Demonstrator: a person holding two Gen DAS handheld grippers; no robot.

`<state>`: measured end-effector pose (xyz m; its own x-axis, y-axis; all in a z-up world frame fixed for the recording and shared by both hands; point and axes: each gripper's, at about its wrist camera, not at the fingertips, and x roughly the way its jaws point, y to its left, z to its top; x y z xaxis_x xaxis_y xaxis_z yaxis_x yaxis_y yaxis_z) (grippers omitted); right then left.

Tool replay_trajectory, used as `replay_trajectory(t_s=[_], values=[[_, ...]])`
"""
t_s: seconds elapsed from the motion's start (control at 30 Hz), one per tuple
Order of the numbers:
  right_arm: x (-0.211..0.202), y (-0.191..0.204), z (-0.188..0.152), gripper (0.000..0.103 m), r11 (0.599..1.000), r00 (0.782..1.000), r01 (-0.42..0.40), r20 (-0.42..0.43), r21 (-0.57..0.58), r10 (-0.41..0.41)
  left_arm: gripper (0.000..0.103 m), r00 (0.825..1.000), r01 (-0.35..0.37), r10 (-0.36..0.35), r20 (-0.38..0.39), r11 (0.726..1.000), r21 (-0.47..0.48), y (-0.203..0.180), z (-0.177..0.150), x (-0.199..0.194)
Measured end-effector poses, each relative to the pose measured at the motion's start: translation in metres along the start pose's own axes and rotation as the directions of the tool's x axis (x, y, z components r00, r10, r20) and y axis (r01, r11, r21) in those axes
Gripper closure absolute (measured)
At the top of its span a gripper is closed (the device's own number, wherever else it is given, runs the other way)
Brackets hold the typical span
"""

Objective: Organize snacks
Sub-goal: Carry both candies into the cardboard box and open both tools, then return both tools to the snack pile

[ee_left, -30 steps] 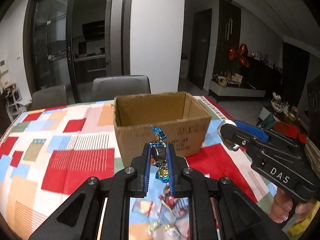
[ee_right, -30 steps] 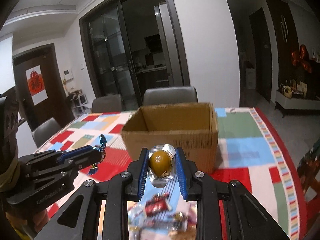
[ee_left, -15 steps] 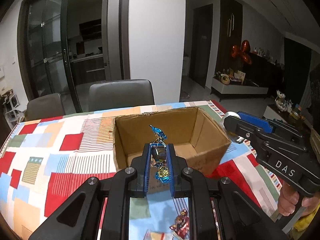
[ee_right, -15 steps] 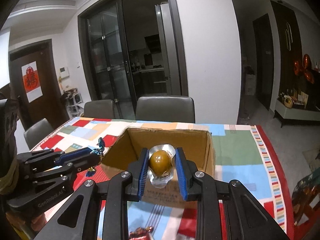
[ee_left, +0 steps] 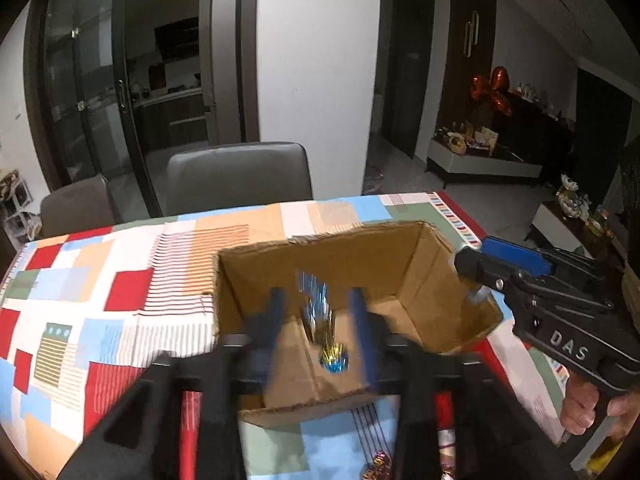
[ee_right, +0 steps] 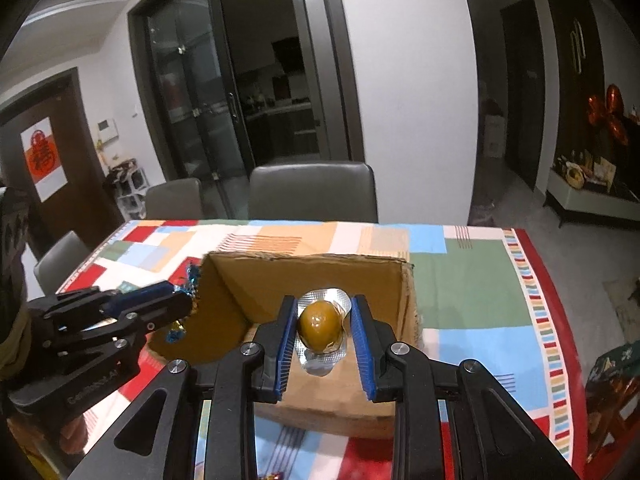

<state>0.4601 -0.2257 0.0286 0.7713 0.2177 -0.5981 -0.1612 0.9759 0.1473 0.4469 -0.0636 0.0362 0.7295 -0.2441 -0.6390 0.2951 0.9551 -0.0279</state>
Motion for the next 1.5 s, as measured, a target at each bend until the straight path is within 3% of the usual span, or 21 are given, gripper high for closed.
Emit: replay_trajectory(t_s=[0.03,0.27,0.73,0.83,0.93,1.17,1.3,1.5], values=[[0.0,-0.002,-0.001,0.047,1.0,1.0,0.006,-0.001,0.012,-0.006,0.049,1.0,-0.005,0.005,0.007,1.0,-0.001,0.0,0.0,-0.002],[-0.023,0.003,-0.012,0.047,1.0,1.0,0.014,0.02,-0.001,-0.014,0.043,0.999,-0.018,0.017,0.042,1.0,0.004,-0.004,-0.012,-0.033],[-0.098,0.026,-0.051,0.047,0.999,0.997,0.004,0.081,-0.05,0.0,0.043,0.987,-0.053,0.045,0.151,0.998,0.046,-0.024,-0.059,-0.123],[-0.115,0.029,-0.064,0.04,0.999,0.996,-0.003,0.094,-0.049,0.007,0.043,0.987,-0.047,0.039,0.158,0.998,0.048,-0.029,-0.07,-0.135],[-0.128,0.034,-0.078,0.039,0.998,0.995,-0.009,0.098,-0.066,0.016,0.043,0.986,-0.043,0.038,0.165,0.999,0.025,-0.032,-0.084,-0.147],[-0.141,0.032,-0.11,0.039,0.998,0.999,-0.034,0.032,-0.058,0.036,0.043,0.994,-0.019,0.019,0.103,1.0,0.004,-0.043,-0.114,-0.157],[-0.134,0.023,-0.124,0.039,0.999,0.998,-0.037,-0.058,-0.035,0.035,0.043,1.0,0.012,-0.012,0.002,1.0,-0.023,-0.047,-0.129,-0.146],[-0.114,0.016,-0.147,0.039,0.999,0.979,-0.042,-0.199,-0.021,0.037,0.043,0.993,0.02,-0.027,-0.115,0.998,-0.064,-0.051,-0.159,-0.128]])
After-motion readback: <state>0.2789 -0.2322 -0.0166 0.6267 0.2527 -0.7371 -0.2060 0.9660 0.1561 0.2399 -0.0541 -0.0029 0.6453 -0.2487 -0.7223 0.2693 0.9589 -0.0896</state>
